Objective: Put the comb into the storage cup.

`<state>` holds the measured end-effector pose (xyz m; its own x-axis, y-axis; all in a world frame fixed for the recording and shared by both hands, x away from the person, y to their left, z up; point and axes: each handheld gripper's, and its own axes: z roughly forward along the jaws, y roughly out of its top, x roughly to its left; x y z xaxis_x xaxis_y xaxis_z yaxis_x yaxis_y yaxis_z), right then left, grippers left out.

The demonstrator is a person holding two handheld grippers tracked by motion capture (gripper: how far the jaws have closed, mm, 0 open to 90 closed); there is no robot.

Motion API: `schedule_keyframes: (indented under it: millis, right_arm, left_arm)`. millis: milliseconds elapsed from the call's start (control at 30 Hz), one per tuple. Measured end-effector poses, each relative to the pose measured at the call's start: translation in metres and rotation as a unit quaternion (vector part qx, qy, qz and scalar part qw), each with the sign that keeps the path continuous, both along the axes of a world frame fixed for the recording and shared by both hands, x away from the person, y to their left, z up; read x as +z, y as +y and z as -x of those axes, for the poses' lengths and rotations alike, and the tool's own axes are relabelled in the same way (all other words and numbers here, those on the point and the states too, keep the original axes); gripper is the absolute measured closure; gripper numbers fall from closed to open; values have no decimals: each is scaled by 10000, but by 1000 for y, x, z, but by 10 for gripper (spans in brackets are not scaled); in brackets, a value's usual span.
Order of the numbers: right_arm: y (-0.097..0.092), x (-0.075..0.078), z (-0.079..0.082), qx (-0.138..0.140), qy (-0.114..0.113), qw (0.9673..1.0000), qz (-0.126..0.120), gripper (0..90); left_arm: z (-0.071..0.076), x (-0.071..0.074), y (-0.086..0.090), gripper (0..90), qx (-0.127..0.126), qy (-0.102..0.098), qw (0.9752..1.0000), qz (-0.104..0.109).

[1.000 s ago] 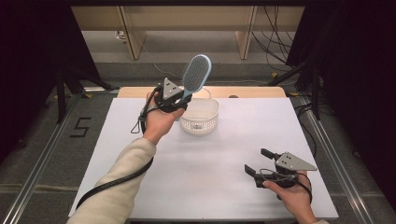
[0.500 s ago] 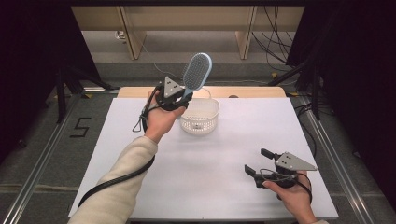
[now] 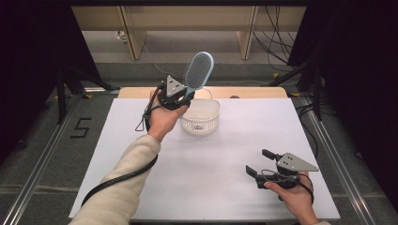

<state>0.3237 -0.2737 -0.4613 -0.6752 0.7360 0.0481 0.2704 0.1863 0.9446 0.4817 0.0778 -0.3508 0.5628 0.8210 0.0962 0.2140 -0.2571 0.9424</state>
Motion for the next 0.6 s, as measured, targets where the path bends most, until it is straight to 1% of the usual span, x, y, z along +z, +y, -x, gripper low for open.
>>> schedule_keyframes:
  millis: [33,67,100,167,600]
  right_arm:
    - [0,0,0,1,-2,10000,1,117]
    - [0,0,0,3,-3,10000,2,117]
    - [0,0,0,5,-1,10000,3,117]
    - [0,0,0,6,-2,10000,3,117]
    - [0,0,0,8,3,10000,1,117]
  left_arm:
    - [0,0,0,696,4,4,10000,6]
    - [-1,0,0,696,8,-50,10000,-14]
    - [-1,-1,0,696,15,3,10000,20]
    - [-2,-1,0,696,20,16,10000,42]
    - [-7,-2,-3,696,-33,-21,10000,91]
